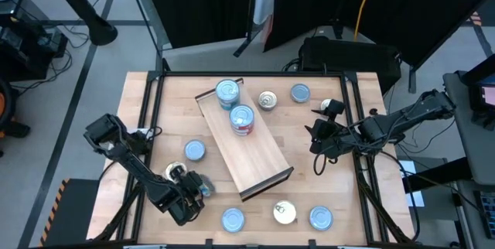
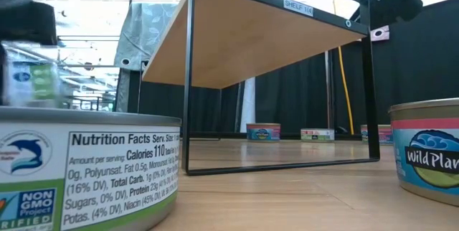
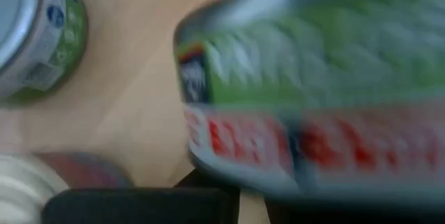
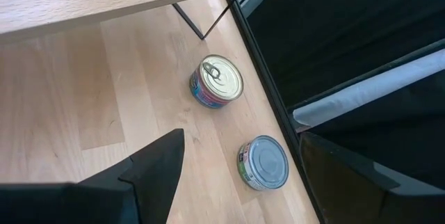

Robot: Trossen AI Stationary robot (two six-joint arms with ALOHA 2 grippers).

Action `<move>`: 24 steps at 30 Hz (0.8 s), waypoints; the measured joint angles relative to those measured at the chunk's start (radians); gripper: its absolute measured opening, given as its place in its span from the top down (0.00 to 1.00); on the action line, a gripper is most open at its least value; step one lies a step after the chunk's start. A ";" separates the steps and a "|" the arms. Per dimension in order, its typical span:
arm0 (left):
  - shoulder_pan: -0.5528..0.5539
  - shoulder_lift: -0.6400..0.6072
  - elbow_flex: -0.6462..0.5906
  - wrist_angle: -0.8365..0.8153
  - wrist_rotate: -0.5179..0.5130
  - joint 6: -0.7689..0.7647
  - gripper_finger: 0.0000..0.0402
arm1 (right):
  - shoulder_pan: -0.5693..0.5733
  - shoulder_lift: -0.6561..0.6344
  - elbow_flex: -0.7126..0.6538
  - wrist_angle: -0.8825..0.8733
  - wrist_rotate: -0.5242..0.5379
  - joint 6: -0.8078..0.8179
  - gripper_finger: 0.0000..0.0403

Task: Stack canned seafood by type on shelf
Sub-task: Put the green tuna can on the shelf

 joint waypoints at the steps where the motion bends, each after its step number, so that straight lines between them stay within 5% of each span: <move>1: -0.001 -0.008 0.004 0.001 0.006 -0.005 0.89 | 0.000 0.000 0.000 0.000 0.000 0.001 0.31; 10: -0.010 -0.023 0.008 -0.026 0.016 -0.010 0.89 | 0.000 0.000 0.000 0.000 0.000 0.001 0.31; 15: -0.023 -0.088 0.098 -0.190 0.038 0.009 0.89 | 0.000 0.000 0.000 0.000 0.000 0.001 0.31; 24: -0.027 -0.164 0.223 -0.243 -0.226 -0.005 0.89 | 0.000 0.000 0.000 0.001 0.000 0.001 0.31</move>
